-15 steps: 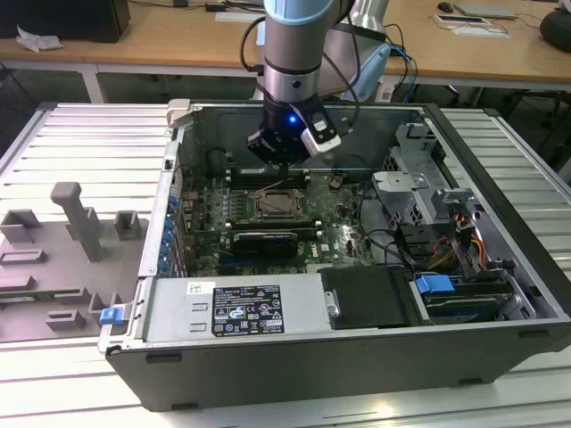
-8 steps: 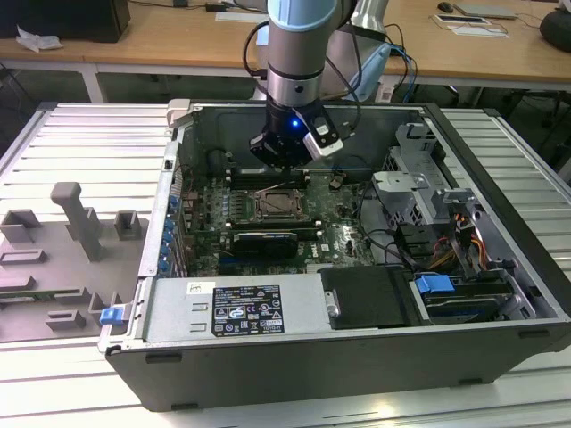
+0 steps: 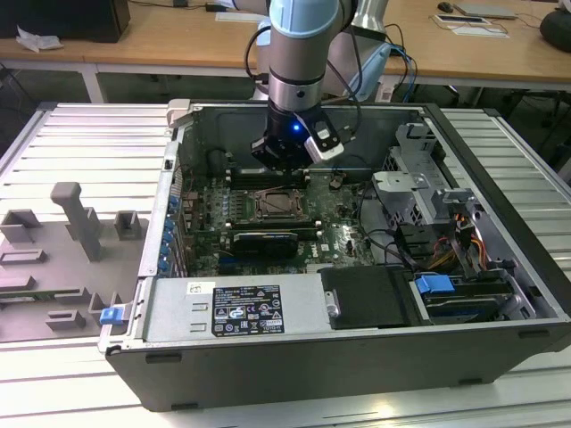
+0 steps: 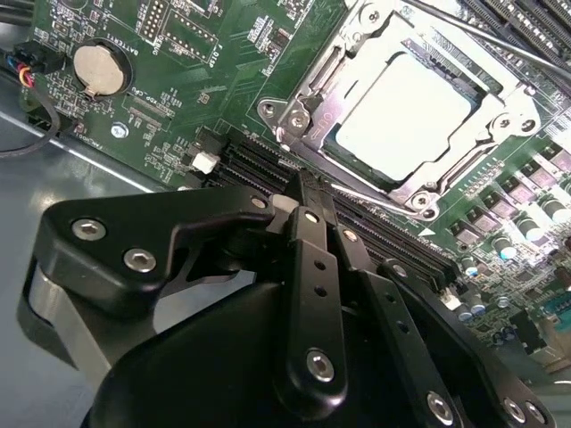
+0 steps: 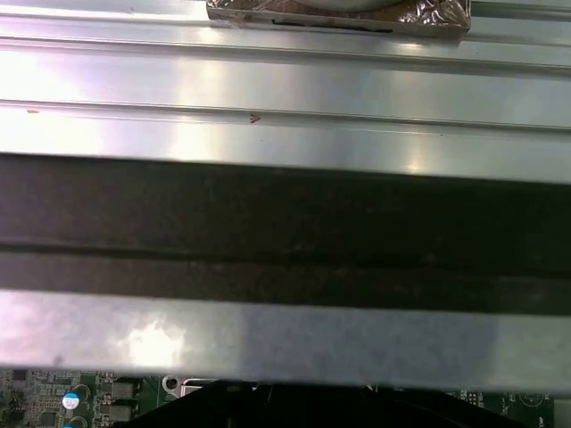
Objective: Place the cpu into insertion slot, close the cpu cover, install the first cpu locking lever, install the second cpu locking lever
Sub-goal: 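Install the first cpu locking lever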
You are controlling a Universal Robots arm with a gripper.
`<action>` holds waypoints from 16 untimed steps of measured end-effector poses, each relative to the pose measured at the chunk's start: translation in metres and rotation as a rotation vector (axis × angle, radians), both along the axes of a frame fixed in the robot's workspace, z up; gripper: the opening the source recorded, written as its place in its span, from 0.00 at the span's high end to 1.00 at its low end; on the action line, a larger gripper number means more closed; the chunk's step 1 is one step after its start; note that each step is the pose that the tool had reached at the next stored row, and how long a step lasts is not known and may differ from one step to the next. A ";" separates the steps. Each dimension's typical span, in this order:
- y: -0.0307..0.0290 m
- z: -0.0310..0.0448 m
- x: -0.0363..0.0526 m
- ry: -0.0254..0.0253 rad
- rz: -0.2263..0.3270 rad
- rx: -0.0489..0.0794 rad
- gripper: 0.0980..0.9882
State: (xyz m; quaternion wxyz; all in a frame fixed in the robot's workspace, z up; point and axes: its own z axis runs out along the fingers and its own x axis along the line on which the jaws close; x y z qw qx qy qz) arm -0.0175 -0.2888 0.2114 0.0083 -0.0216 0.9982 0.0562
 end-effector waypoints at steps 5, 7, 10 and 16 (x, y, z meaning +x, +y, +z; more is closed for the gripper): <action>0.0000 -0.0027 0.0003 0.0004 0.000 0.000 0.99; 0.0000 -0.0040 0.0004 0.0005 0.000 0.000 0.99; 0.0000 -0.0062 0.0007 0.0007 0.000 0.000 0.99; -0.0001 -0.0085 0.0016 0.0014 0.000 -0.001 0.99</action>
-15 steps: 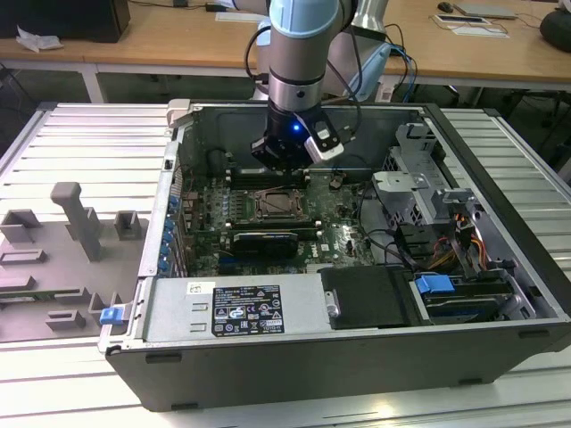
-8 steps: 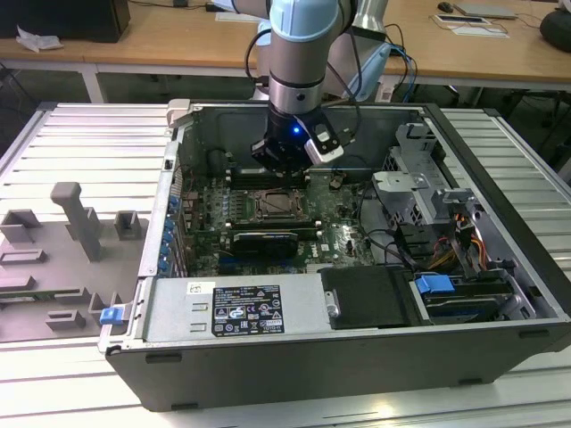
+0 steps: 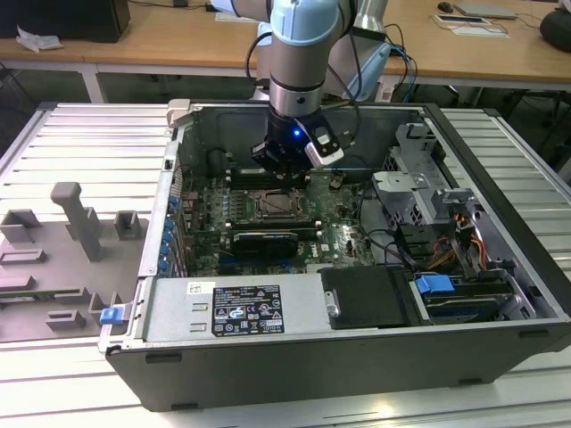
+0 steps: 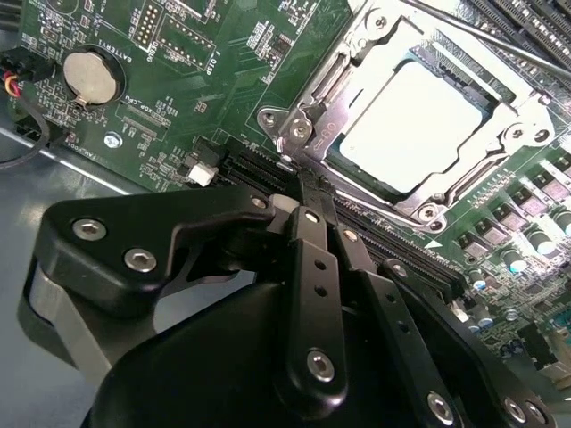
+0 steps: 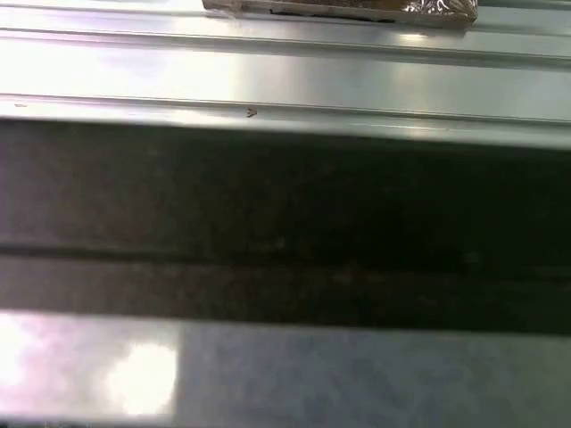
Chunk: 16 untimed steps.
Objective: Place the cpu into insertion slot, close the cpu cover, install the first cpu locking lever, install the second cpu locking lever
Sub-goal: 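Install the first cpu locking lever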
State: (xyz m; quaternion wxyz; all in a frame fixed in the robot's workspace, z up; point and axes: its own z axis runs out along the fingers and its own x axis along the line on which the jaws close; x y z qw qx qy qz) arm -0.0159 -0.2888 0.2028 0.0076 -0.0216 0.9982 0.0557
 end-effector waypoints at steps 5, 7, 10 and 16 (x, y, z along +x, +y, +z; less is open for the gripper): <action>0.0001 0.0013 0.0001 -0.0001 0.000 0.000 0.99; 0.0000 0.0022 0.0000 0.0000 0.000 0.000 0.99; 0.0001 0.0033 0.0001 -0.0002 0.000 0.000 0.99; 0.0002 -0.0004 0.0001 -0.0003 0.000 -0.018 0.99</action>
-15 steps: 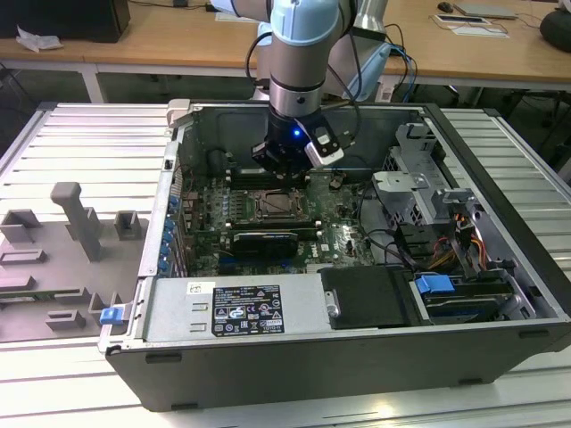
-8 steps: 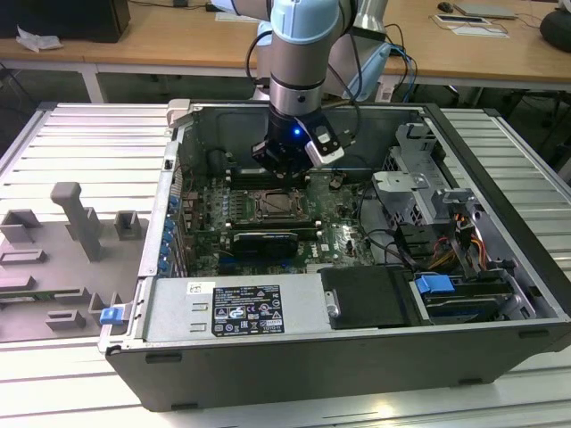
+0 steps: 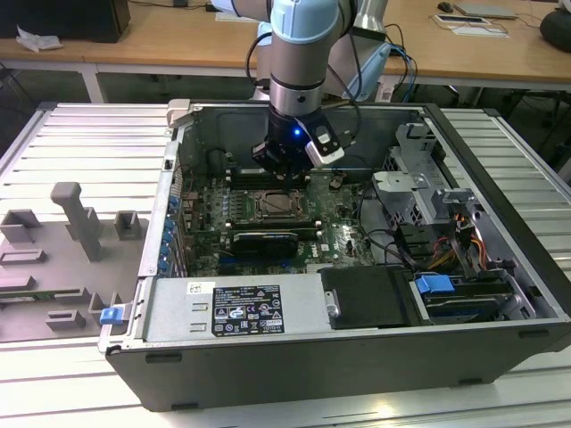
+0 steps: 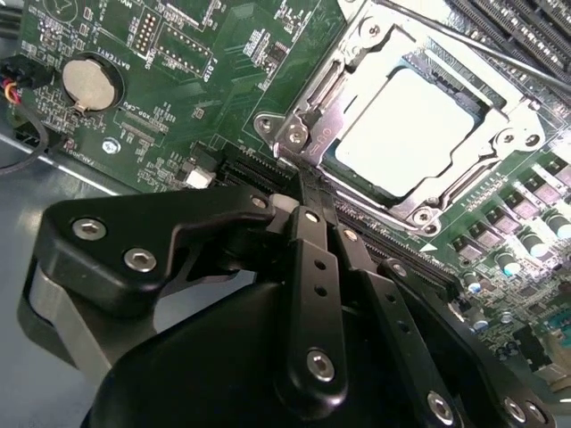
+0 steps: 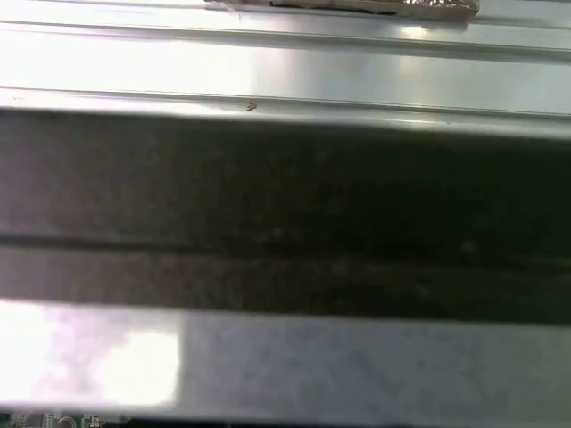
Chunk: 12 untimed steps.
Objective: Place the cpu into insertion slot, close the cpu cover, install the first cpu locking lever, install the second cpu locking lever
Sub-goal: 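Install the first cpu locking lever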
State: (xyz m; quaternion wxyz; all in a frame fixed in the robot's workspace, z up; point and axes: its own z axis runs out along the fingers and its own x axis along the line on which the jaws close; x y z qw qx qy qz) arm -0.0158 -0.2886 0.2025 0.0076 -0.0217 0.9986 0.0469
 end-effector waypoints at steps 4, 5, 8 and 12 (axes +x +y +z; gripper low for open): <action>-0.0002 -0.0015 -0.0001 0.0004 0.000 -0.005 0.99; -0.0002 -0.0015 -0.0001 0.0004 0.000 -0.005 0.99; -0.0001 0.0018 0.0000 0.0000 0.000 -0.004 0.99; -0.0002 0.0124 -0.0001 0.0003 0.000 -0.004 0.99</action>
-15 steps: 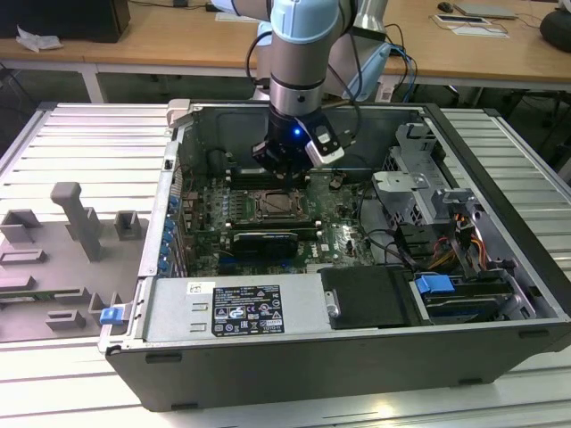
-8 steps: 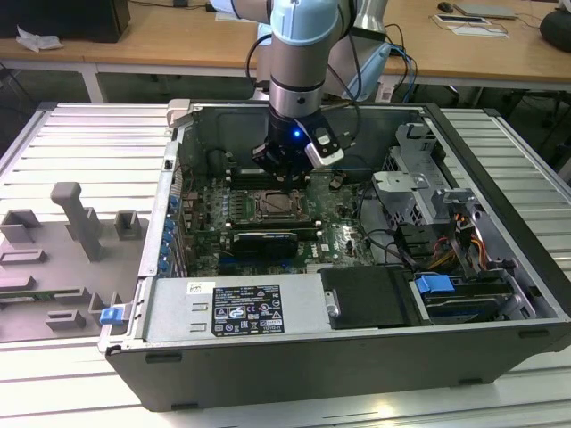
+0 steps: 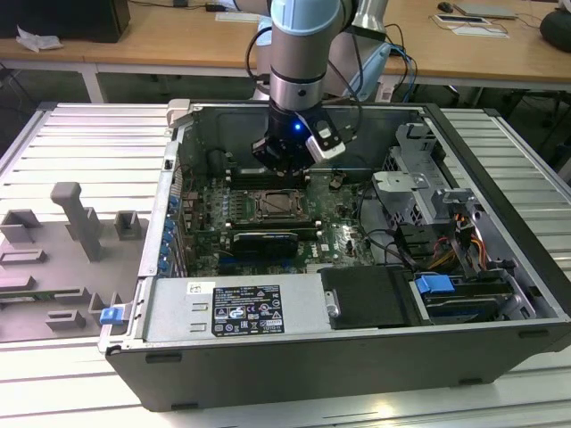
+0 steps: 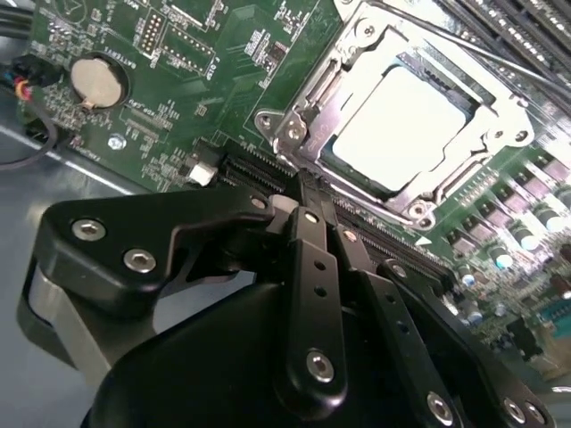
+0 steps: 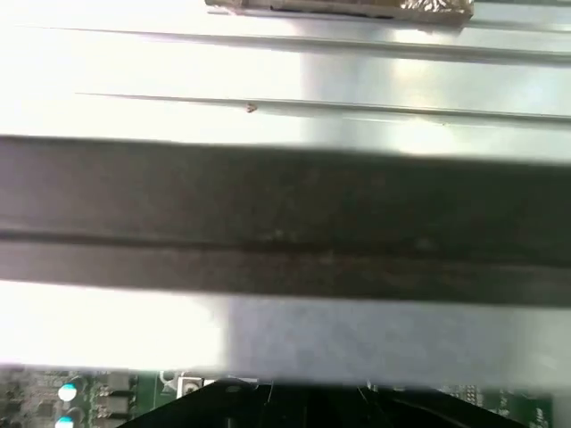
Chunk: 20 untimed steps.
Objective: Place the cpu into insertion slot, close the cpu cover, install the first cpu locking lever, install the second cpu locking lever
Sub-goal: 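Install the first cpu locking lever, then install the second cpu locking lever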
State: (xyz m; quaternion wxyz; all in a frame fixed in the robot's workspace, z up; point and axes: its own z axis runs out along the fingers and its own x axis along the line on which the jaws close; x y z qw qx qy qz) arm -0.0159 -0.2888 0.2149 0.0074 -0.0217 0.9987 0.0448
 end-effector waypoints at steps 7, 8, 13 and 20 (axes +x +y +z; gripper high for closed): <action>-0.0045 0.0013 0.0000 0.0000 0.000 0.000 0.99; -0.0051 0.0013 0.0000 0.0000 0.000 0.000 0.99; -0.0069 0.0014 0.0001 0.0000 0.000 0.000 0.99; -0.0124 0.0013 0.0001 0.0000 0.000 0.000 0.99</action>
